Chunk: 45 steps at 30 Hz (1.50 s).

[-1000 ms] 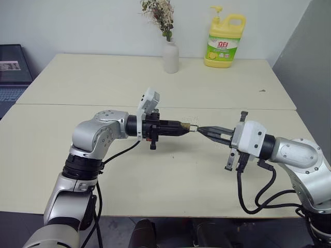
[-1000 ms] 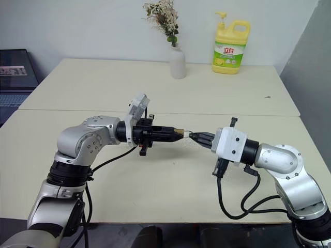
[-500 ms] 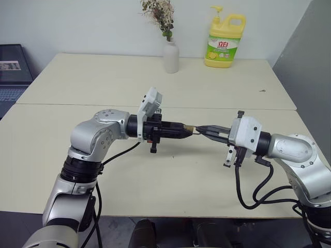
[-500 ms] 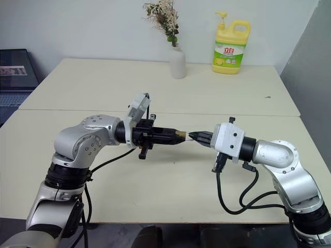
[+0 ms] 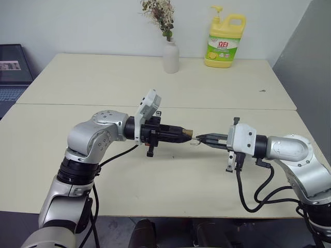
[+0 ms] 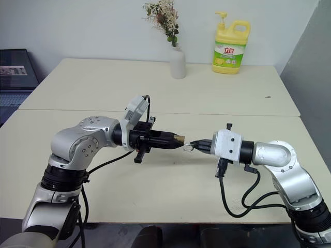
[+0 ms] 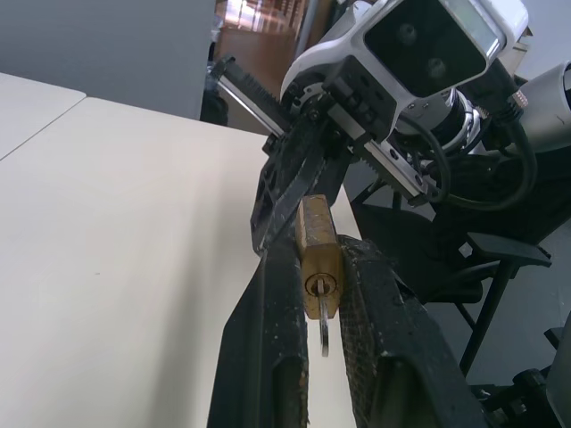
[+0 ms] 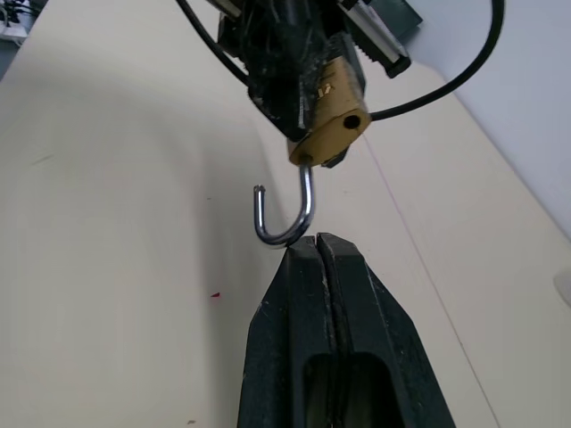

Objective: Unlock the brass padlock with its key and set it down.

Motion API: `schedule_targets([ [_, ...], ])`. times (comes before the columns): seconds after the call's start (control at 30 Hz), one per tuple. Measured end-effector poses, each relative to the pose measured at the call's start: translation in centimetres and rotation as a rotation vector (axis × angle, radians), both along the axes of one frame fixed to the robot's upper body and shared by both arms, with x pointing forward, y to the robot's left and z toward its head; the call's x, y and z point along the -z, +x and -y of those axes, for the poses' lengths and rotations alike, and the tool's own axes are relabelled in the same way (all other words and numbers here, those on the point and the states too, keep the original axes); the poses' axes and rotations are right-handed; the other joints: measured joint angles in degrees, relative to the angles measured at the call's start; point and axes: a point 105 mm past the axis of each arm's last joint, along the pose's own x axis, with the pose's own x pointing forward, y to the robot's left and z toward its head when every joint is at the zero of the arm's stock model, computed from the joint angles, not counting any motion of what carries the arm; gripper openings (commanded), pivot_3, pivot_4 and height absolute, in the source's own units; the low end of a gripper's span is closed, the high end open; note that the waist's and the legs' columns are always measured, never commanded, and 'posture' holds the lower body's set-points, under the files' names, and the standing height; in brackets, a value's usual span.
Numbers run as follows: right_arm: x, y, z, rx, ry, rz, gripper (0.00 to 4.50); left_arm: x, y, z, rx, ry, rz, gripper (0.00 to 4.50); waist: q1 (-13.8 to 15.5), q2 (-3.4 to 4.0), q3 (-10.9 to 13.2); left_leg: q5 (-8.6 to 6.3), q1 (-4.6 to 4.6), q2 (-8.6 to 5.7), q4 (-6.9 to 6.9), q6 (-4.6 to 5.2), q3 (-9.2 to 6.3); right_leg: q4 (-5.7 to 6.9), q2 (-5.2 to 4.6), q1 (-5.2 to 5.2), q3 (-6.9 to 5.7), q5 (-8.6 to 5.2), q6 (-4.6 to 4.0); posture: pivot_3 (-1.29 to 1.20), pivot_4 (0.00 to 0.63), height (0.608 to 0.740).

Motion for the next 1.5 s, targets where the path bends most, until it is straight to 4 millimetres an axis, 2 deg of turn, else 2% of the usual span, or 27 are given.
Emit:
schedule_targets([
  [0.23, -0.2, 0.1, -0.2, -0.003, -0.011, -0.017, 0.00, 0.1, 0.1, -0.1, -0.007, 0.001, -0.003, 0.17, 0.0, 0.00, 0.0, 0.00, 0.00, 0.00, 0.00, 0.00, 0.00, -0.01, 0.00, 0.00, 0.00, 0.00, 0.00, 0.00, 0.150, 0.740],
  [0.37, 0.5, 0.2, 0.9, 0.036, -0.078, -0.042, 0.00, 0.2, 0.3, -0.1, -0.030, 0.004, 0.001, 0.17, 0.1, 0.00, 0.0, 0.00, -0.01, 0.00, 0.00, 0.00, 0.00, -0.02, 0.00, 0.00, 0.00, 0.00, 0.00, 0.00, 0.150, 0.740],
  [0.47, 0.4, 0.3, 2.1, 0.088, -0.073, -0.062, 0.51, 0.6, 0.6, -0.2, -0.065, 0.010, -0.004, 0.17, 0.1, 0.00, 0.0, 0.00, -0.01, 0.00, 0.00, 0.00, 0.00, -0.02, 0.00, 0.00, 0.01, 0.00, 0.00, 0.00, 0.150, 0.740],
  [0.57, -0.6, 0.0, 2.9, 0.124, -0.047, -0.062, 1.51, 1.3, 0.9, -0.4, -0.101, 0.018, -0.021, 0.17, 0.0, 0.00, 0.0, 0.00, 0.00, 0.01, -0.01, 0.00, -0.03, -0.01, 0.00, 0.00, -0.01, 0.00, 0.00, 0.00, 0.150, 0.740],
  [0.67, -1.1, -0.4, 2.9, 0.128, -0.022, -0.074, 2.63, 1.5, 1.1, -0.5, -0.122, 0.024, -0.024, 0.17, 0.0, 0.00, 0.0, 0.00, 0.00, 0.00, 0.00, 0.00, -0.03, -0.01, 0.00, 0.00, -0.01, -0.01, 0.01, 0.00, 0.150, 0.740],
  [0.83, -0.6, -2.3, 2.2, 0.087, -0.025, -0.148, 4.30, 3.2, 1.8, -0.3, -0.192, 0.049, -0.058, 0.17, 0.1, 0.00, 0.0, 0.00, -0.03, 0.00, 0.00, 0.00, -0.06, -0.03, 0.00, 0.00, -0.03, -0.01, 0.02, 0.00, 0.150, 0.740],
  [0.87, -0.5, -2.4, 2.1, 0.084, -0.024, -0.156, 4.47, 3.5, 2.0, -0.3, -0.205, 0.059, -0.065, 0.17, 0.1, 0.00, 0.0, 0.00, -0.03, -0.02, 0.00, 0.00, -0.05, -0.03, -0.01, 0.00, -0.01, -0.01, 0.02, 0.00, 0.150, 0.740],
  [1.07, 0.0, -2.4, 2.3, 0.101, -0.047, -0.170, 4.50, 5.1, 2.9, -0.3, -0.290, 0.108, -0.088, 0.17, 0.1, 0.00, 0.0, 0.00, -0.03, -0.02, -0.01, 0.00, -0.06, -0.03, 0.00, 0.00, -0.03, -0.01, 0.03, 0.00, 0.150, 0.740],
  [1.23, 2.4, -2.2, 2.7, 0.122, -0.154, -0.181, 4.50, 8.7, 3.3, 0.5, -0.368, 0.183, -0.176, 0.17, 0.1, 0.00, 0.0, 0.00, -0.04, -0.04, 0.00, 0.00, -0.06, -0.05, -0.02, 0.01, -0.01, -0.01, 0.03, 0.00, 0.150, 0.740],
  [1.5, 3.3, -1.7, 3.0, 0.146, -0.189, -0.177, 4.50, 10.4, 3.8, 1.2, -0.405, 0.196, -0.255, 0.17, 0.1, 0.00, 0.0, 0.00, -0.02, -0.04, 0.00, 0.00, -0.06, -0.04, -0.01, 0.01, -0.01, -0.01, 0.03, 0.00, 0.150, 0.740],
])
